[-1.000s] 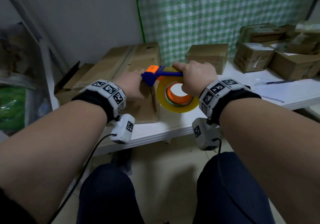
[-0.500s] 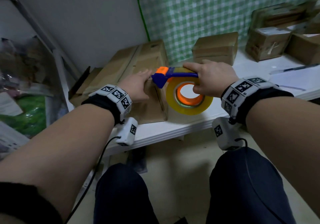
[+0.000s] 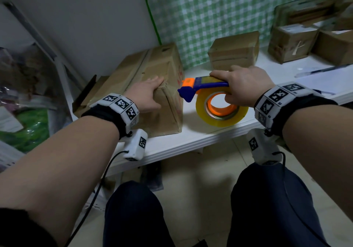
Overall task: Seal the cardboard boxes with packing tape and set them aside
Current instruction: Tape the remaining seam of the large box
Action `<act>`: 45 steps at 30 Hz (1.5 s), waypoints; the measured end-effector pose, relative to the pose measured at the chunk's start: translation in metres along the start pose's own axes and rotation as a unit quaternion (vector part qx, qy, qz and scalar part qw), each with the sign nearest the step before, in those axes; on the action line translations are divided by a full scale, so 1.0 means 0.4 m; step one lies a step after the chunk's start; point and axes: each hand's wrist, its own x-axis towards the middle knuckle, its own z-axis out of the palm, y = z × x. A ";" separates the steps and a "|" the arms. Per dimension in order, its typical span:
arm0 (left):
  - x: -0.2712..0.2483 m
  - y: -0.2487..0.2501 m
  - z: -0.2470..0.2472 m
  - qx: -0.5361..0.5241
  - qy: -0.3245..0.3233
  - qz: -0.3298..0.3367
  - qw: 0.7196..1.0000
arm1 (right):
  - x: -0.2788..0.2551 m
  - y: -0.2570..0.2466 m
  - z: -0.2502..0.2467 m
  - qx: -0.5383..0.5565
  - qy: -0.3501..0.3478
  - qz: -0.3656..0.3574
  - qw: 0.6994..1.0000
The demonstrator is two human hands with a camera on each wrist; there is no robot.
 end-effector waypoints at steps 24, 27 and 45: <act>0.088 0.062 -0.047 -0.002 -0.094 -0.111 0.989 | 0.127 -0.063 -0.039 -0.049 -0.054 -0.073 0.995; 0.087 0.073 -0.052 0.028 -0.066 -0.097 0.993 | 0.145 -0.068 -0.058 -0.063 -0.082 -0.072 0.992; 0.064 0.109 -0.040 0.014 0.011 -0.125 0.992 | 0.181 -0.106 -0.008 -0.157 -0.068 0.033 0.985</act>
